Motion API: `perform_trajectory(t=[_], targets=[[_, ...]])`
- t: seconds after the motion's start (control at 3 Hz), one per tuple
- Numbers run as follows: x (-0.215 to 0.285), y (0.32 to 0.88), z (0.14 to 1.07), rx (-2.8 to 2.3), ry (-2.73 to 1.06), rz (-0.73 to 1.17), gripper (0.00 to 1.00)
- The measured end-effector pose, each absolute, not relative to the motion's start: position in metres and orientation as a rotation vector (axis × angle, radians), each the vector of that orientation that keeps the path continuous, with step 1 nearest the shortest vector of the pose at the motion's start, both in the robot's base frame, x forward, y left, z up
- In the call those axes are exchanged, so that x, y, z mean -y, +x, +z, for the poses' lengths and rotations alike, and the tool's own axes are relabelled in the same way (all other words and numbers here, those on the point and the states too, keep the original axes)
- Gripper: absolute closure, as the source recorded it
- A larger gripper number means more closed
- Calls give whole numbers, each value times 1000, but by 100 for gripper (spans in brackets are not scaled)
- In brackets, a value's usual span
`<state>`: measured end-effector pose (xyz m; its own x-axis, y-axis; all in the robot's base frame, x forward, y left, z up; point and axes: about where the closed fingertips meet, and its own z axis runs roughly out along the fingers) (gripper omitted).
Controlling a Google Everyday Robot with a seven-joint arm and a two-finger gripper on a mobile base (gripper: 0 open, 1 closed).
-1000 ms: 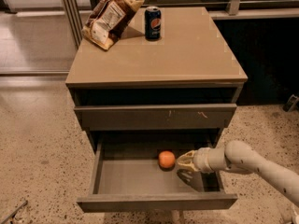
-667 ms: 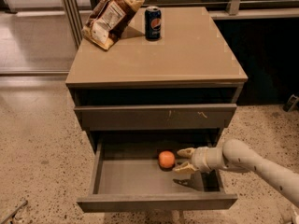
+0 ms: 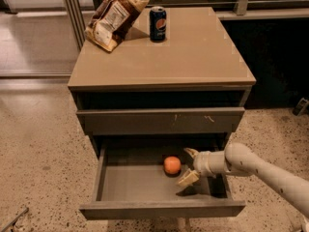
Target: Pick orange from middle drawer and place on counter
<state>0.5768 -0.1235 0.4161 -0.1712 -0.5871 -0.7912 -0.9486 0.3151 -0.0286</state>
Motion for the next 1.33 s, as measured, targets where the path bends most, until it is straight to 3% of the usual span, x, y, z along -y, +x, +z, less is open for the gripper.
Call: perform_trajectory(t=[1.0,1.33], targets=[[87,593,382,-1807,-1402,736,14],[87,593,381,-1807,-1401,736,33]])
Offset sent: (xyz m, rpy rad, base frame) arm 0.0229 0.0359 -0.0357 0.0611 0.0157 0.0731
